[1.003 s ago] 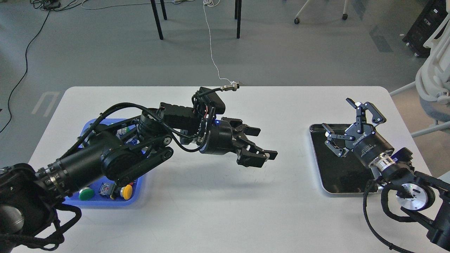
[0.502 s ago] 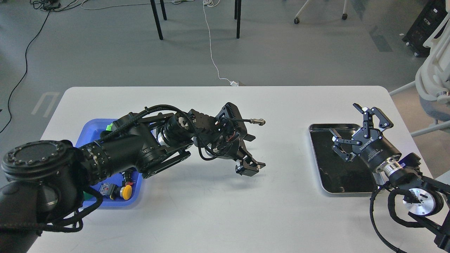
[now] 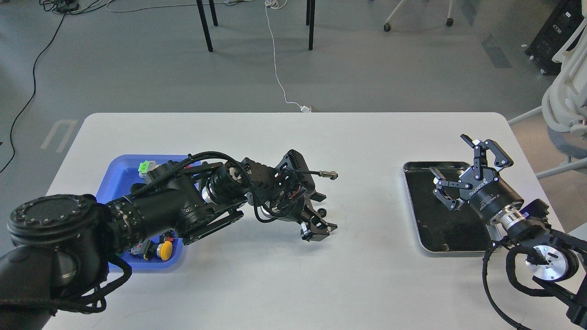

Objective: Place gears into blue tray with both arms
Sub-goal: 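Lower the left gripper and grasp the black gear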

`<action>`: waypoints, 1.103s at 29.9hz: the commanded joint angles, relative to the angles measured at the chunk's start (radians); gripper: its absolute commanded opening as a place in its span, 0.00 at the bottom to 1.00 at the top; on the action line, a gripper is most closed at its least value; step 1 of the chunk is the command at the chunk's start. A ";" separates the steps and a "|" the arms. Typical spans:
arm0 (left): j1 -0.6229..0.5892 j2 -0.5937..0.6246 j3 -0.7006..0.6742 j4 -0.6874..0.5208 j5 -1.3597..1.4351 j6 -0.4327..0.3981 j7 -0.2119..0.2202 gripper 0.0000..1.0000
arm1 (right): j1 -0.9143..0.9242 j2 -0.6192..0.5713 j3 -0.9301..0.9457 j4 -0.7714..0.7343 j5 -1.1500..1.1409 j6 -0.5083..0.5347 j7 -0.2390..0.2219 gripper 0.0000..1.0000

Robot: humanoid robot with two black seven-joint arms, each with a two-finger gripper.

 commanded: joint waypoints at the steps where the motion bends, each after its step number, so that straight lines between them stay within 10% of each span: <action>1: 0.000 0.000 -0.003 0.057 0.000 0.005 0.000 0.77 | 0.000 0.001 -0.002 -0.001 -0.001 0.000 0.000 0.98; 22: 0.019 0.000 -0.005 0.057 0.000 0.017 0.000 0.70 | -0.002 -0.002 -0.003 -0.002 -0.002 0.000 0.000 0.98; 33: 0.033 0.000 -0.005 0.054 0.000 0.022 0.000 0.38 | -0.009 -0.019 -0.006 -0.001 -0.003 0.000 0.000 0.98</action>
